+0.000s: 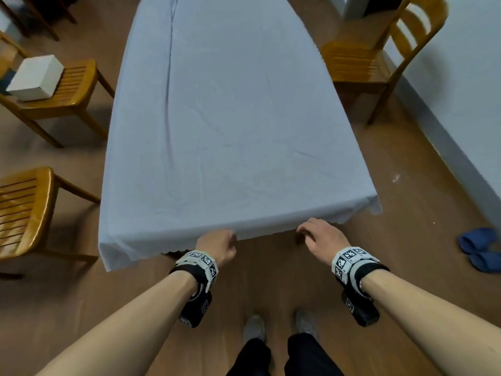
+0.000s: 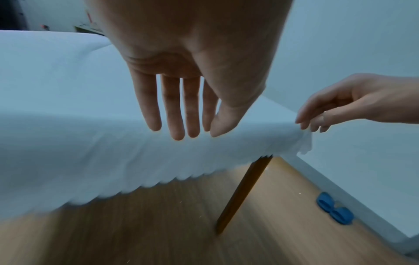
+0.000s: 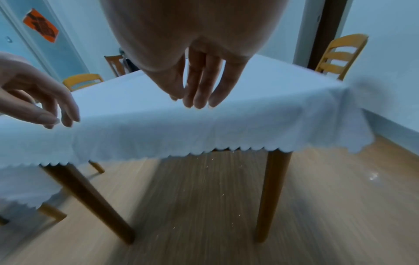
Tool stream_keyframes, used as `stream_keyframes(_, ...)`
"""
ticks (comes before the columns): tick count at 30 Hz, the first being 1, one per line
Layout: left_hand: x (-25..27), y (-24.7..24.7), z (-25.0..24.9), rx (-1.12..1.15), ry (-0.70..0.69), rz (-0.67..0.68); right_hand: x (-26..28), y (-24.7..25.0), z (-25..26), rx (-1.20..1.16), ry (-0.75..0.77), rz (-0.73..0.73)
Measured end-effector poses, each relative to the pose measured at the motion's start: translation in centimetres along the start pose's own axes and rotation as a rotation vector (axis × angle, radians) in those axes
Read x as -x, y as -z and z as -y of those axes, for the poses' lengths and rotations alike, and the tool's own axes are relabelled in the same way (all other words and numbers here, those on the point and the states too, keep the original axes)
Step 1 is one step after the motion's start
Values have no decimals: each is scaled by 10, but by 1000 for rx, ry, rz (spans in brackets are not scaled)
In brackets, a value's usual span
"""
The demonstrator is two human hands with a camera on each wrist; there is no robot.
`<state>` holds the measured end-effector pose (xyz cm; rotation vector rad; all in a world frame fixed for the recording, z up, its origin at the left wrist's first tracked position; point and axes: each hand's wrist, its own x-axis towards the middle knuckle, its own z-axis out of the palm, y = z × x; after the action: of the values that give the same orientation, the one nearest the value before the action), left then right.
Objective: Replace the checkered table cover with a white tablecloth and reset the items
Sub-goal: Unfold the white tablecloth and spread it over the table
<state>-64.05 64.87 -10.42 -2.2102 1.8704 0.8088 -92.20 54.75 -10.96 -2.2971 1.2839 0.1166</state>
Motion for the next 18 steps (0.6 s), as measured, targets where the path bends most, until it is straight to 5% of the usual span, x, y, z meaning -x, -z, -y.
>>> stream_keyframes(9,-51,83,-151,-32,-250,-144,47,117,-76,-89,-155,-133)
stream_keyframes(18,-92,113,-280,-85,-247,-149,71,172,-202,-93,-210,-201)
